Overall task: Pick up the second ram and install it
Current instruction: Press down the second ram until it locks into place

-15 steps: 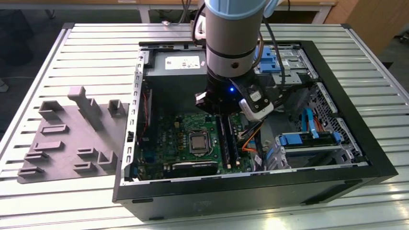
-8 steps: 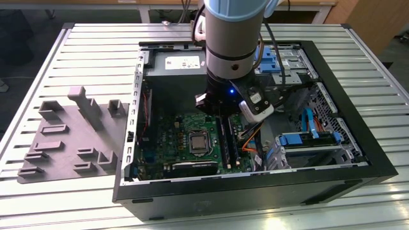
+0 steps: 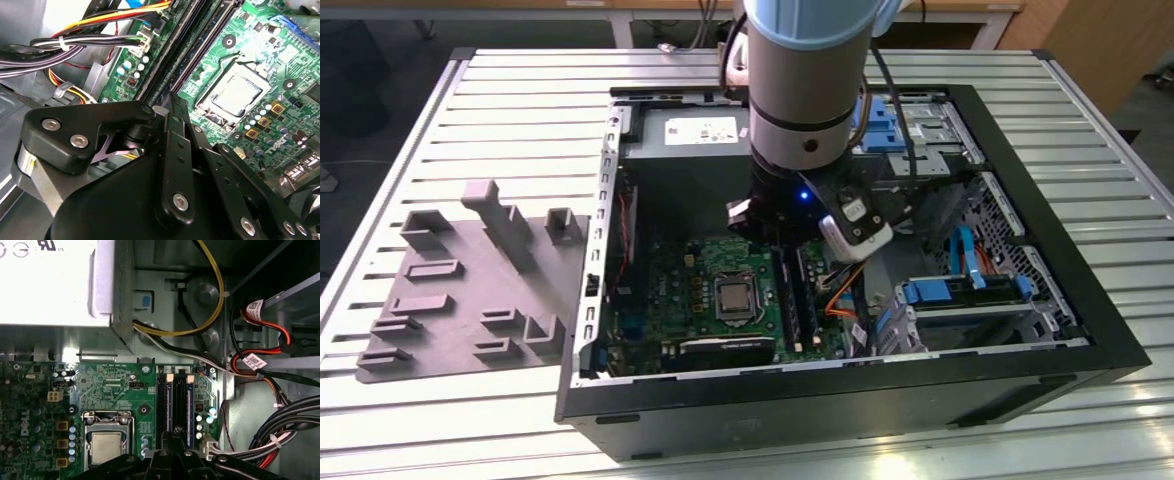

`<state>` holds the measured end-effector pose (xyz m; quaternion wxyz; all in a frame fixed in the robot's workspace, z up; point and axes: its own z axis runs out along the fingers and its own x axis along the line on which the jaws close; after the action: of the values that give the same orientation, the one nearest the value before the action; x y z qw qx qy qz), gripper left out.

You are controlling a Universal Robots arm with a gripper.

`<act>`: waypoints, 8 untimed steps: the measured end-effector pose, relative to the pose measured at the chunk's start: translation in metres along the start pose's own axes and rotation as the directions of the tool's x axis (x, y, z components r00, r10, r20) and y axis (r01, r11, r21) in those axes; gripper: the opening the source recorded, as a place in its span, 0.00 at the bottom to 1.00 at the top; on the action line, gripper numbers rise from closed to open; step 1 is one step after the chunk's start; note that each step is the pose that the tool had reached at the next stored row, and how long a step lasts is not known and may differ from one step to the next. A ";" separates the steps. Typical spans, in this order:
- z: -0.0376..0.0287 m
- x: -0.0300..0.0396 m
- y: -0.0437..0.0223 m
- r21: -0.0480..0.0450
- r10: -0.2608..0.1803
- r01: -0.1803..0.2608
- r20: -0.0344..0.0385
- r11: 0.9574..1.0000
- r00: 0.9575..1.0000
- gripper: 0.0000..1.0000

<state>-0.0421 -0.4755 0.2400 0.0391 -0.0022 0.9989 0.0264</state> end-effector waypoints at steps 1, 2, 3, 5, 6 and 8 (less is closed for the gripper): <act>-0.0001 0.0001 -0.0007 0.000 0.000 0.000 0.000 1.000 1.000 0.11; -0.0001 0.0002 -0.0014 0.000 0.000 0.000 0.000 1.000 1.000 0.11; -0.0001 0.0004 -0.0020 0.000 0.000 0.000 0.000 1.000 1.000 0.11; -0.0002 0.0006 -0.0031 0.000 0.000 0.000 0.000 1.000 1.000 0.11; -0.0003 0.0007 -0.0036 0.000 0.000 0.000 0.000 1.000 1.000 0.11; -0.0003 0.0009 -0.0047 0.000 0.000 0.000 0.000 1.000 1.000 0.11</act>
<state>-0.0430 -0.4802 0.2400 0.0391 -0.0022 0.9989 0.0264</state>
